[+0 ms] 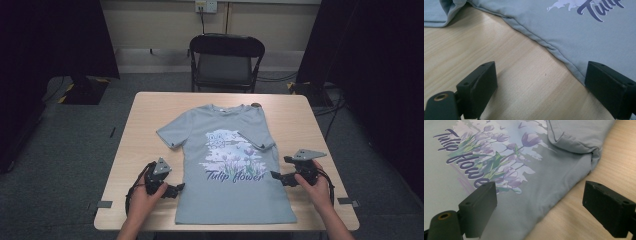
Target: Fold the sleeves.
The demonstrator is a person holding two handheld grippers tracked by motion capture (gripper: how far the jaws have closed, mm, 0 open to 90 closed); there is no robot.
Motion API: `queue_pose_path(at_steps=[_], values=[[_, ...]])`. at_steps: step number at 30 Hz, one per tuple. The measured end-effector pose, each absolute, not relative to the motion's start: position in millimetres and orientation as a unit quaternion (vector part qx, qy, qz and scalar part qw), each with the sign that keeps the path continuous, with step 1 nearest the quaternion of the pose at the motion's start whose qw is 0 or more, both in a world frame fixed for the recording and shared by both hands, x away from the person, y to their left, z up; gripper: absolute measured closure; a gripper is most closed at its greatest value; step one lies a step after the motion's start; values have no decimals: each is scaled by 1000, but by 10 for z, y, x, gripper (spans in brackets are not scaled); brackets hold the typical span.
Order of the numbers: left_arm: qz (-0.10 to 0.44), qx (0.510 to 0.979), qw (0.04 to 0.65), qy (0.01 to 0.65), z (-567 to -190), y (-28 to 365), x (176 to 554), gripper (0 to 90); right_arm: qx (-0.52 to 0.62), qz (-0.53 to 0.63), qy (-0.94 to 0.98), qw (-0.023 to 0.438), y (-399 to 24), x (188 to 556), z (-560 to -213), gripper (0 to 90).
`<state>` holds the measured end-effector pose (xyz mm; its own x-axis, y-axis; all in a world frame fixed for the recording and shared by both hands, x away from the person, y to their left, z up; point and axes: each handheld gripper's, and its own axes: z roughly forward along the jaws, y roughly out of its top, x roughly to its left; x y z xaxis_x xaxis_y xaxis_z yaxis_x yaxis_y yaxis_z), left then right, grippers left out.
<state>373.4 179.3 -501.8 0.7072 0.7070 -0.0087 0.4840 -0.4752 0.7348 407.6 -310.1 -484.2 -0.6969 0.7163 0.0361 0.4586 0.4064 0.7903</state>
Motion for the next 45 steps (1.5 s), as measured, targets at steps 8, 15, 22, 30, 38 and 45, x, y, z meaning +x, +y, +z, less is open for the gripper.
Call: queue_pose_path(at_steps=[8,15,22,30,38,45], values=[[150,846,372,352,-5018,1793,3734,103,358,410,824,156,-3154,4032,-4874,116],[150,846,372,352,-5018,1793,3734,103,360,408,825,154,-3190,3996,-4925,116],[150,846,372,352,-5018,1793,3734,103,361,402,827,154,-3225,3957,-4952,116],[150,846,372,352,-5018,1793,3734,103,360,400,828,156,-3287,3895,-4954,116],[150,846,372,352,-5018,1793,3734,103,361,396,830,156,-3340,3831,-4973,116],[150,846,372,352,-5018,1793,3734,103,358,387,835,157,-3373,3795,-4979,116]])
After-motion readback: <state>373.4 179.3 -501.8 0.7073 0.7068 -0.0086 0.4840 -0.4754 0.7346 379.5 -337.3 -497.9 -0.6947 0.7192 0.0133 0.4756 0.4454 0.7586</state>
